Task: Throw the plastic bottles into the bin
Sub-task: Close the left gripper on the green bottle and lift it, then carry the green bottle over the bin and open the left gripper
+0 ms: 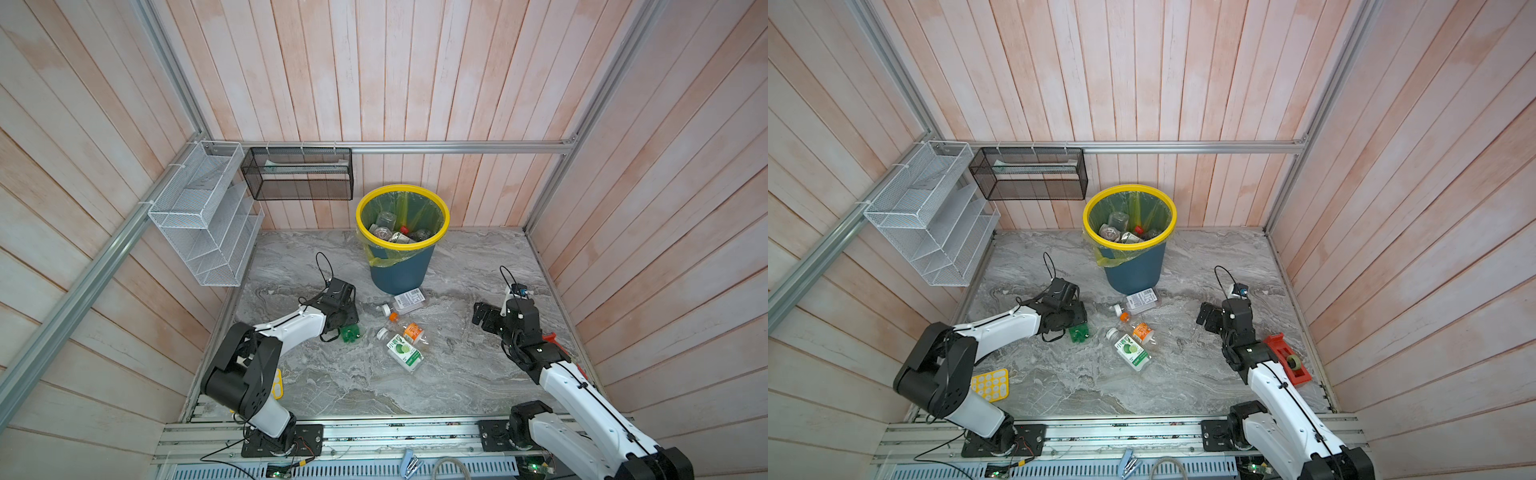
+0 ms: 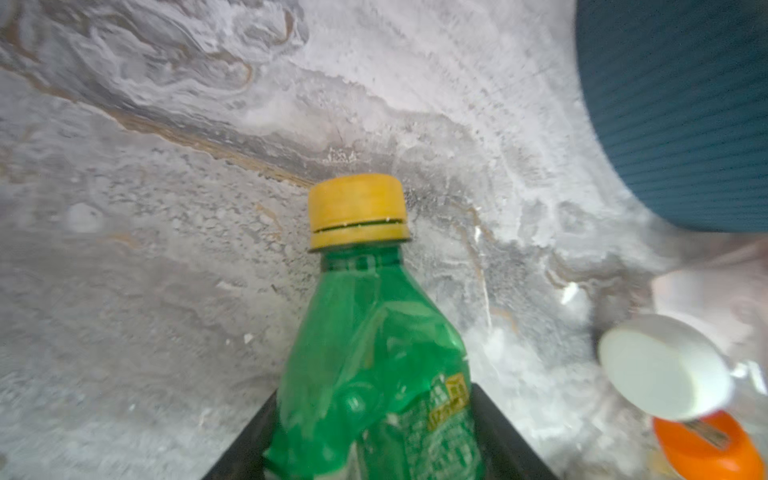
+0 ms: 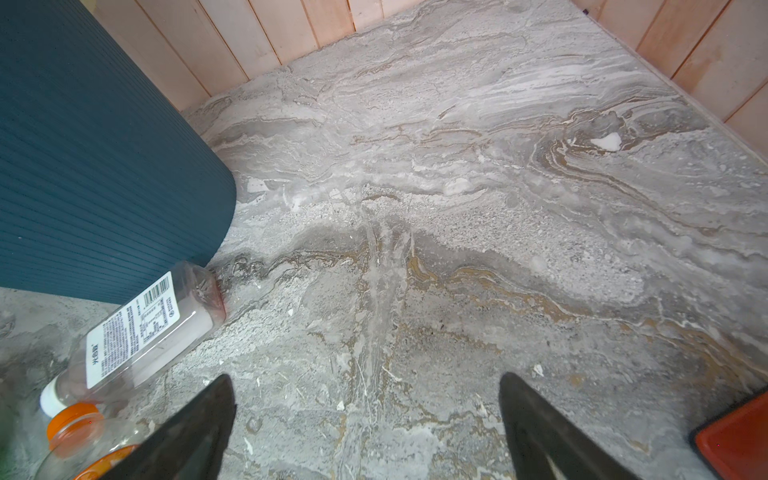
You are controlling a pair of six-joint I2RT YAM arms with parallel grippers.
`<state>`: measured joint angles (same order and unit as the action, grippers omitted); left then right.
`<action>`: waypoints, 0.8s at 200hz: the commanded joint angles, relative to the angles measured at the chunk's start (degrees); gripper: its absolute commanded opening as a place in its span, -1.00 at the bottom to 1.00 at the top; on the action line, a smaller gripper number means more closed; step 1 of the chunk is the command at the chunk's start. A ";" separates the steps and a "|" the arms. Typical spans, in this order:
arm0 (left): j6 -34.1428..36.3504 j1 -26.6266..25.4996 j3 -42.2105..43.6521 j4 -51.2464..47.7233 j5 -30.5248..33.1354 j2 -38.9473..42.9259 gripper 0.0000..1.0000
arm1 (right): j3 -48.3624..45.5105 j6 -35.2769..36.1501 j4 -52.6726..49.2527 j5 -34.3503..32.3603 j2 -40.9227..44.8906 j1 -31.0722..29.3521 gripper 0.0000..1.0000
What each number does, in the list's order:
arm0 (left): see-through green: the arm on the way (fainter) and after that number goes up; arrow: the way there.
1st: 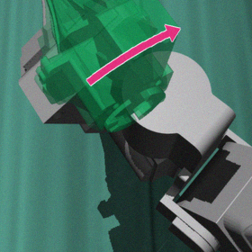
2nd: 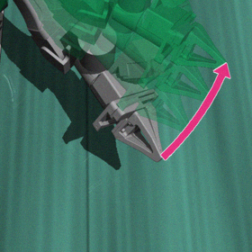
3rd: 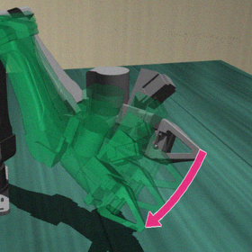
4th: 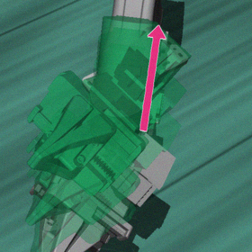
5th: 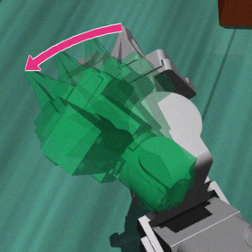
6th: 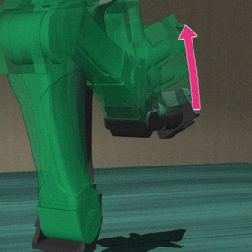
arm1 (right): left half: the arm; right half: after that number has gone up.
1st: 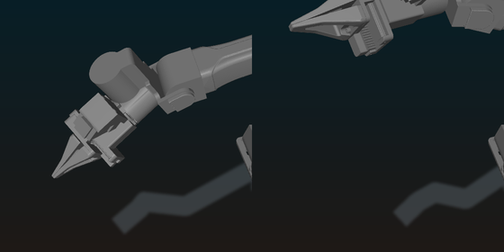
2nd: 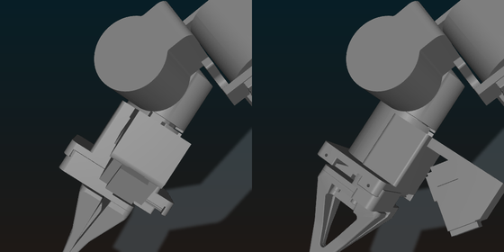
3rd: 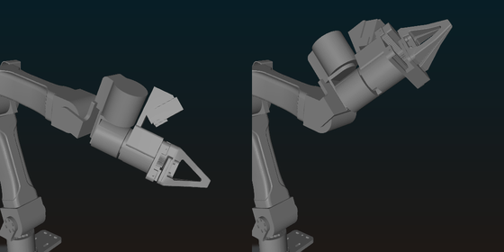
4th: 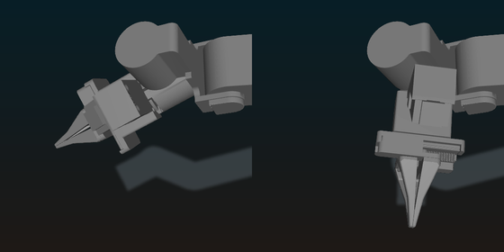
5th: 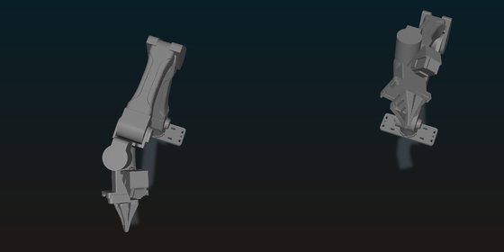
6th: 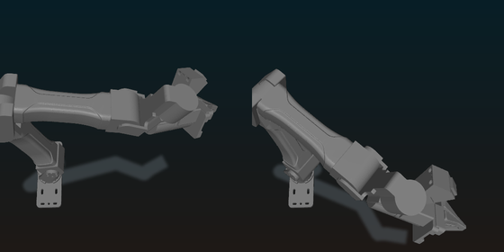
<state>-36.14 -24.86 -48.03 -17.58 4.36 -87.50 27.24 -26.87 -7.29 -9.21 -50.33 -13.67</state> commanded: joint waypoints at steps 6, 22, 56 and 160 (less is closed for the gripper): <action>1.46 1.08 -0.13 3.07 -0.55 12.32 -0.19 | 0.10 -1.28 -0.66 -1.77 1.11 0.27 0.98; 4.15 1.30 -3.50 3.15 2.47 18.63 -0.19 | -0.09 -2.03 -0.58 -1.95 1.37 0.31 0.98; 13.20 1.21 -21.08 3.16 5.90 19.47 -0.20 | 0.19 -3.27 -0.10 -1.25 2.31 0.34 0.98; 19.99 -6.41 -84.45 -28.69 1.43 -23.22 0.82 | 1.06 -2.24 0.75 7.60 5.07 0.31 0.93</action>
<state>-16.49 -31.11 -131.90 -35.18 6.81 -110.78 27.24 -30.00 -5.06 -2.63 -46.30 -13.67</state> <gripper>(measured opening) 0.794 0.961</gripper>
